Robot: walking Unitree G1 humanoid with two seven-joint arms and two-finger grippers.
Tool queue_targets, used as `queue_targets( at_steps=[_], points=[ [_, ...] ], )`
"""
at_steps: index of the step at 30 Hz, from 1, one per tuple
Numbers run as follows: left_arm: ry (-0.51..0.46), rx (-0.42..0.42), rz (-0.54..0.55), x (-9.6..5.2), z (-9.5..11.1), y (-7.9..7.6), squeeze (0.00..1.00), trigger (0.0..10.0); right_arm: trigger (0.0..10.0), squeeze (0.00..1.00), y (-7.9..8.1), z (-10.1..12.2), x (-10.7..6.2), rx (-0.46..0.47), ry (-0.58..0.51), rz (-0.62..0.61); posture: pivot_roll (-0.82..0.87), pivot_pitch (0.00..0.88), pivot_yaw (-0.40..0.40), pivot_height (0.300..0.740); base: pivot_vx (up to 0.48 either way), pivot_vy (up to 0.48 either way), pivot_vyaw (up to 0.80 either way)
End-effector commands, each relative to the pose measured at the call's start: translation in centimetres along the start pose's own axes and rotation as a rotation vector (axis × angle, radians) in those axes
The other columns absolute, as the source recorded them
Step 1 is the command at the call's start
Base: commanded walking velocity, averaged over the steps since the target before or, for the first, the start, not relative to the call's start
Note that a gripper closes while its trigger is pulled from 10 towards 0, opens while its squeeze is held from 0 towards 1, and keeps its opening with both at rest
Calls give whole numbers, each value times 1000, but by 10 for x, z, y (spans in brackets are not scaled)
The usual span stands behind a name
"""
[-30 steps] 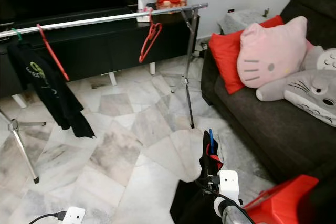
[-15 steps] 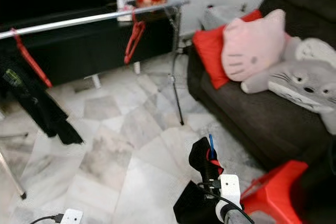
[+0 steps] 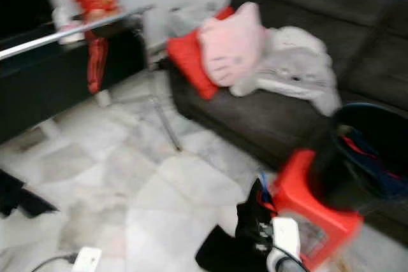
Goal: Hang hanger
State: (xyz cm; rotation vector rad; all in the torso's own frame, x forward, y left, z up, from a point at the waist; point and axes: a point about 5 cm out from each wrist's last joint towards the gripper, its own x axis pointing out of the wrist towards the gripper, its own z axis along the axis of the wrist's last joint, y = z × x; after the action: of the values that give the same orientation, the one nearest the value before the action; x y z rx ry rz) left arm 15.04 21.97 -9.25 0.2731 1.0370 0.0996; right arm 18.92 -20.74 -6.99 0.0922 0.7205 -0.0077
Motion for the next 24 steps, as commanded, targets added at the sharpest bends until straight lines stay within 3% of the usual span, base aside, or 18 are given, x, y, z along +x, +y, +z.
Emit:
queue_targets(
  at_steps=[1, 18, 24],
  points=[
    [12, 3, -28, -1, -2, -7, 0, 10000, 10000, 0, -8, 3, -1, -16, -12, -17, -188, 11, -4, 740, 0, 0, 0],
    [12, 6, -31, -1, -2, -8, 0, 10000, 10000, 0, 9, 25, 10, -17, -69, 1, -184, 12, -5, 740, 0, 0, 0],
    [14, 6, -31, -1, -2, -8, 0, 10000, 10000, 0, 7, 25, 10, -11, -69, -5, -184, 13, -5, 740, -291, 0, 0]
  ],
)
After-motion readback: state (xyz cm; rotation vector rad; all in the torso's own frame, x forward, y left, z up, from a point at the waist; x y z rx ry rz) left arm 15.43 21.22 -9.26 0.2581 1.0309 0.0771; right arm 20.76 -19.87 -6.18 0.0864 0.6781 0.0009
